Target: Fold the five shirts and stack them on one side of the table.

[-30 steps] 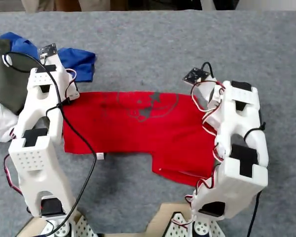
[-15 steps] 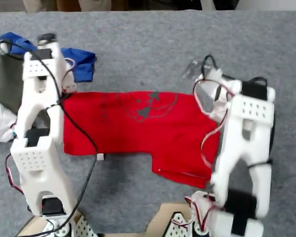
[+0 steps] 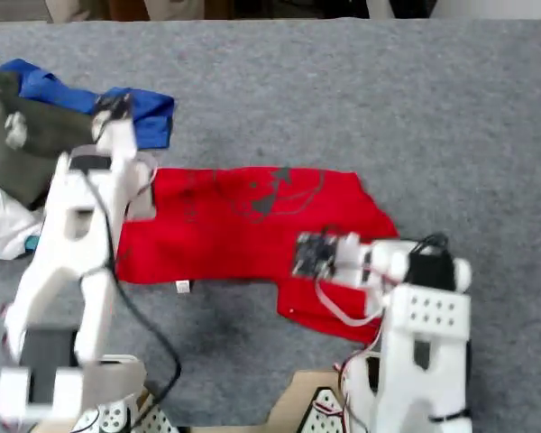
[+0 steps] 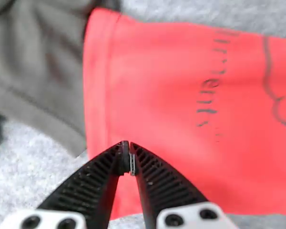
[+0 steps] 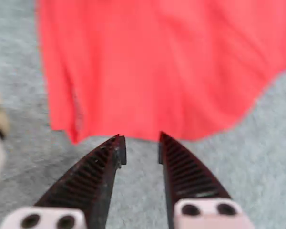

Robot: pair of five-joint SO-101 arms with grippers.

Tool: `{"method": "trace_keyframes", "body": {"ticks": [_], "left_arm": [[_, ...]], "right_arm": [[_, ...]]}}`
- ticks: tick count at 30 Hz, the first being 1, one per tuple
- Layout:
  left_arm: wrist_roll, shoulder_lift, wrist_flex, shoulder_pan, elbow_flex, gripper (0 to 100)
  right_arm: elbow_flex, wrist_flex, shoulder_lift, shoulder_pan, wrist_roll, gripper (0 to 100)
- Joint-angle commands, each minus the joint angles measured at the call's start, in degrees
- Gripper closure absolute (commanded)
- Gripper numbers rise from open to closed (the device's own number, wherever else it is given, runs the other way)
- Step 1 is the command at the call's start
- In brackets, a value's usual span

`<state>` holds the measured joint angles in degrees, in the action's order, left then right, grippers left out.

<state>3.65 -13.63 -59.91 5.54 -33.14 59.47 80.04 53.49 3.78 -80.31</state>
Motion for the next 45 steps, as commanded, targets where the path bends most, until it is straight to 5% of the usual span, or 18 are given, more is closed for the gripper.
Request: {"method": "trace_keyframes", "body": {"ticks": [1, 11, 33, 45], "left_arm": [[0.4, -10.4, 13.1, 4.8, -18.4, 98], [0.4, -11.7, 19.6, 12.7, -26.5, 98], [0.4, -12.0, 19.3, 12.7, -26.7, 98], [0.6, -12.1, 19.3, 12.7, -27.3, 98]], "right_arm": [[2.9, 3.1, 4.4, -7.4, 0.9, 84.7], [10.3, -4.5, -4.1, -21.8, 11.7, 84.6], [14.5, -18.4, -19.8, -24.7, 14.5, 80.5], [14.7, -20.3, -19.9, -24.4, 14.5, 96.4]]}}
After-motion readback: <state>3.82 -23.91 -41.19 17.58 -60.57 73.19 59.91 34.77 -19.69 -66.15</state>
